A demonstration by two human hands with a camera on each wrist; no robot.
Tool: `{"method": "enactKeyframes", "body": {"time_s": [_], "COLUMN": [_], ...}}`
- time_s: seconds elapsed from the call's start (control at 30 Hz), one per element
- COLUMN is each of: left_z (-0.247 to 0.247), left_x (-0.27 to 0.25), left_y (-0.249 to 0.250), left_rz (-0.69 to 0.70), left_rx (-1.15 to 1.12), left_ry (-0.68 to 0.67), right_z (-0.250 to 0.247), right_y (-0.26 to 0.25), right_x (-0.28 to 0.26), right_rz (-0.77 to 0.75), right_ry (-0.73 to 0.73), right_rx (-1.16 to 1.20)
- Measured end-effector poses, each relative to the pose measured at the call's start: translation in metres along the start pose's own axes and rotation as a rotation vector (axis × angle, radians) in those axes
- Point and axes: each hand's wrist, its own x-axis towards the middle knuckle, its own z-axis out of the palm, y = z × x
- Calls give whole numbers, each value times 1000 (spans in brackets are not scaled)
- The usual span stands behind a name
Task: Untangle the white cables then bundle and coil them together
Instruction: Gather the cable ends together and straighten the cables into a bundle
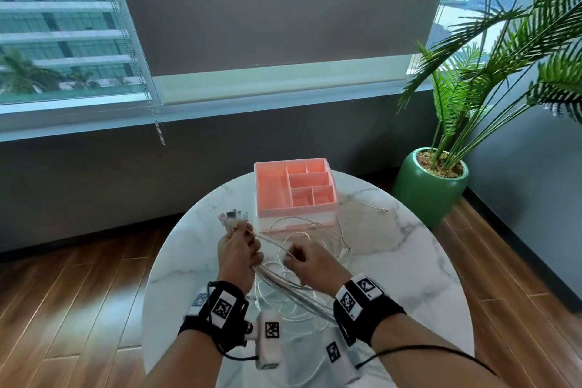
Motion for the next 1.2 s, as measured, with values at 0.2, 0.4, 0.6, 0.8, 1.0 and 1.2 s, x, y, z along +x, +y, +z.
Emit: {"method": "enactKeyframes", "body": {"time_s": [0.2,0.4,0.6,0.8,1.0,1.2], "left_z": [-8,-10,-6,7,17,20], "left_x": [9,9,4,-8,-13,-9], "left_y": [26,22,18,8,-2,-5], "left_rz": [93,116,73,62,-9,-40], "left_rx": [-179,-122,-55,152,208,229], "left_ry": [179,152,10,-179,-244,-269], "right_z": [-44,-68,-115,-122,-81,-46], "right_y": [79,92,0,-78,-82,-47], "right_x": [-22,-18,2,6,1,-7], "right_rz": [272,380,161,-119,-212,-131], "right_ry": [11,98,236,141,19,-54], "right_rx": [-316,-168,486,717,645,544]}}
